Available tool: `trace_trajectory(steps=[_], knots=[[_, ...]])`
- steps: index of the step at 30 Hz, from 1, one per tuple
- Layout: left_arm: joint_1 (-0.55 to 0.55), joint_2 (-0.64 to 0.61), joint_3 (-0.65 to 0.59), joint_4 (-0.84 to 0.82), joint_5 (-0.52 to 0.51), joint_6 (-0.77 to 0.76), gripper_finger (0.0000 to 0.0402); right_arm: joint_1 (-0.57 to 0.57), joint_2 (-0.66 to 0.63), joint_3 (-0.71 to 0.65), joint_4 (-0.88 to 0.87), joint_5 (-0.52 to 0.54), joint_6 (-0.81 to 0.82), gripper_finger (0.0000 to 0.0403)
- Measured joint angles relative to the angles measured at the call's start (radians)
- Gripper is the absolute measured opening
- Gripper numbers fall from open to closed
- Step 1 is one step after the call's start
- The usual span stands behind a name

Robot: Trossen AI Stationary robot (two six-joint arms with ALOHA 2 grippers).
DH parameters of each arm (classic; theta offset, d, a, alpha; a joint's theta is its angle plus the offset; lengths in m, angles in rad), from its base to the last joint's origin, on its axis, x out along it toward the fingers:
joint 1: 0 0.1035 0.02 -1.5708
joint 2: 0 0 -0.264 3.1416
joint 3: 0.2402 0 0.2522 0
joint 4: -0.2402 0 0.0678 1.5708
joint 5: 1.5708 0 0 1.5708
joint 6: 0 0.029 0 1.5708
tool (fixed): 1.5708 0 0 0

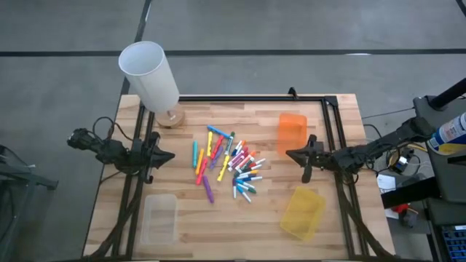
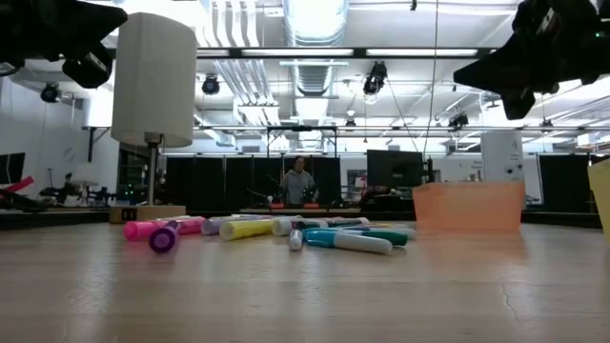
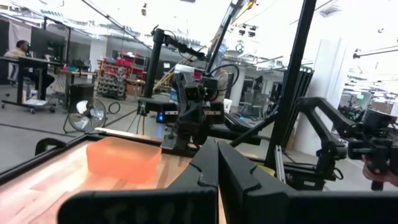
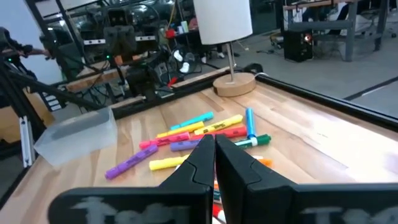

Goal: Pick & Place Markers
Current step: Put the green eraser marker into the orange bin

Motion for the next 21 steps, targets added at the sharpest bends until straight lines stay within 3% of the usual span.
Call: trace_trajectory(steps=[6, 14, 18, 21], knots=[[0.0, 0.0, 0.0, 0.037, 0.0, -0.011, 0.0, -0.019, 0.258, 0.119, 0.025, -0.025, 0.001, 0.0009], [0.0, 0.0, 0.0, 0.034, 0.0, -0.004, 0.0, -0.144, 0.599, 0.466, -0.16, -0.254, -0.105, 0.0016], [0.0, 0.0, 0.0, 0.029, 0.0, -0.007, 0.0, -0.22, 0.739, 0.65, -0.31, -0.442, -0.152, 0.0055], [0.0, 0.0, 0.0, 0.027, 0.0, -0.019, 0.0, -0.263, 0.83, 0.783, -0.486, -0.523, -0.182, 0.0101]])
